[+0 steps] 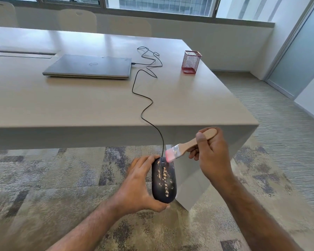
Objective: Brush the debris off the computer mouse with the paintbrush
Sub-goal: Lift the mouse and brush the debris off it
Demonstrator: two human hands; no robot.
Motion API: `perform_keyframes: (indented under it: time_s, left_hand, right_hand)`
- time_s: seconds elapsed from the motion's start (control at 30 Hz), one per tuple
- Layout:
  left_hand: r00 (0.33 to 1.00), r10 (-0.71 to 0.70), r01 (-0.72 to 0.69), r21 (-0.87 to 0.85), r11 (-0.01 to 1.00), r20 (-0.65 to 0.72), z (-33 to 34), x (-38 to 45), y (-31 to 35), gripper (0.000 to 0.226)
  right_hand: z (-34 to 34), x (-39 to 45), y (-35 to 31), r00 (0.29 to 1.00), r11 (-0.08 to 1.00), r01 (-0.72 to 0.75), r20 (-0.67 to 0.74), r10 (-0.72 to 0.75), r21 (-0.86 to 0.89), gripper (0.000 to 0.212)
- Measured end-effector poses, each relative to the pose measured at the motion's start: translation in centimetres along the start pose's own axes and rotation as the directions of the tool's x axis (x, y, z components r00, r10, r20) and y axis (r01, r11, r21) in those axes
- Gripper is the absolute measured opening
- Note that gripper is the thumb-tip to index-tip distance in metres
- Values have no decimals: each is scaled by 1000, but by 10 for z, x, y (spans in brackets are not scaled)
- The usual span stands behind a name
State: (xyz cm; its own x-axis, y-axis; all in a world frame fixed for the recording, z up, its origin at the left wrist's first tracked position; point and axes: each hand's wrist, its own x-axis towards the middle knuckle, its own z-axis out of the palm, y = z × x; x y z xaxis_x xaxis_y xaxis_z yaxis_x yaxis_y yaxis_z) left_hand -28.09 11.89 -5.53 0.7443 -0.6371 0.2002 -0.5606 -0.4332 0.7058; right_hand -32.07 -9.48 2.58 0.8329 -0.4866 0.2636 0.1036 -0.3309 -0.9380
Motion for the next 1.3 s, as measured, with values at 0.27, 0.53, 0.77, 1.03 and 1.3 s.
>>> perform_keyframes:
  time_s: [0.27,0.53,0.77,1.03,1.3]
  left_hand:
    - [1000,0,0,13,1000,15,-2,1,-3,124]
    - [1000,1,-1,15,1000,9,-1,2,-4,122]
    - [1000,11,-11,9,1000,10,-1,3,-3,121]
    - [1000,7,-7,-7,1000,16,-2,4,-1,120]
    - [1000,1,-1,-9,1000,15,-2,4,0,120]
  right_hand:
    - [7,5,0,997,998,-61,46,61,-8,10]
    - [7,10,-1,996,996,-90,26,90,8,10]
    - [5,12,-2,997,998,-70,-36,70,-3,9]
    - [-3,14,7,990,992,-125,-64,123,-25,10]
    - [5,13,9,989,989,-145,-26,146,30,11]
